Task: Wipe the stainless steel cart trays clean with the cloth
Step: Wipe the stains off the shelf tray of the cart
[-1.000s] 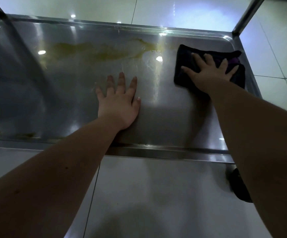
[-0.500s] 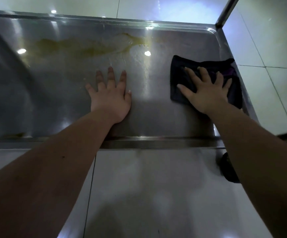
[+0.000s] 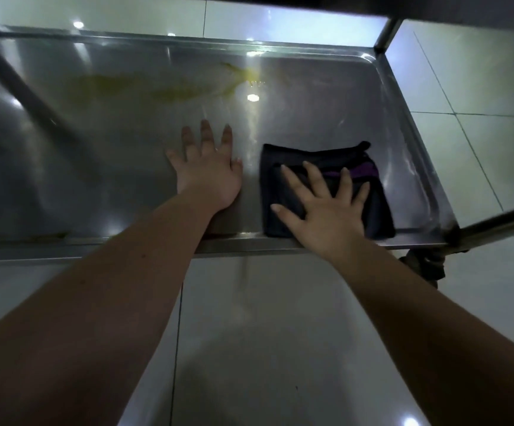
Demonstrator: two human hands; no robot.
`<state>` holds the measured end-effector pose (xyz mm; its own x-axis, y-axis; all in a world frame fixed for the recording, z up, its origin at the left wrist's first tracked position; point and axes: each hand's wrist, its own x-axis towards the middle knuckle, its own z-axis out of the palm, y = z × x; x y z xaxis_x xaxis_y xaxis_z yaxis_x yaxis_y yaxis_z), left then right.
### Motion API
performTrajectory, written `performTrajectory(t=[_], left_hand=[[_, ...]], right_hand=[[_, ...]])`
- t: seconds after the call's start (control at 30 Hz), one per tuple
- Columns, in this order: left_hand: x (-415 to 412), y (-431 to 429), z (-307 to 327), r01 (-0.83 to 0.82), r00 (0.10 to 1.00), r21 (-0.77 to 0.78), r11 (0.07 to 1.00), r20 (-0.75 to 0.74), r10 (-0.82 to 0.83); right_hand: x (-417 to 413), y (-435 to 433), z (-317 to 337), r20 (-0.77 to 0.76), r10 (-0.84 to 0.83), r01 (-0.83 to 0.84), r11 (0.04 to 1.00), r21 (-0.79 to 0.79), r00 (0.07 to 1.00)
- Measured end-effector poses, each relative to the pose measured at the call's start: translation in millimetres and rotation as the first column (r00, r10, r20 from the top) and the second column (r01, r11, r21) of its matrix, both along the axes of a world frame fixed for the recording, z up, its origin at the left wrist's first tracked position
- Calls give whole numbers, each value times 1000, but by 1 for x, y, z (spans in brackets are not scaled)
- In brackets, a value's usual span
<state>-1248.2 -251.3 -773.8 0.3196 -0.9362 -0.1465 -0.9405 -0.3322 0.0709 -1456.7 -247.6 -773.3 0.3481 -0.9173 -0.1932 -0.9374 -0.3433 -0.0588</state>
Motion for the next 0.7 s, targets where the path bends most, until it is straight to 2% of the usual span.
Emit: performTrajectory(t=[0.2,0.3,0.43,0.57,0.7], left_hand=[[20,1,11,78,993,63,995,-91,-72],[59,18,13,132,989,12,991,-62,-131],[124,43,12,102,995,-51,993,-13,-103],[177,55,4,35,999,-32,999,-23,-35],[185,55,-4,50,998,-35,998,28,-49]], right_hand=[[29,8,4,-4,-25,25,1000,-8,1000],[27,2,9,-13,-6,7,999,51,1000],[19,-11,17,-24,55,-56,997,-47,998],[13,-17,10,-28,29,-29,999,-19,999],[28,-9,3,-57,-15,13,999,-37,998]])
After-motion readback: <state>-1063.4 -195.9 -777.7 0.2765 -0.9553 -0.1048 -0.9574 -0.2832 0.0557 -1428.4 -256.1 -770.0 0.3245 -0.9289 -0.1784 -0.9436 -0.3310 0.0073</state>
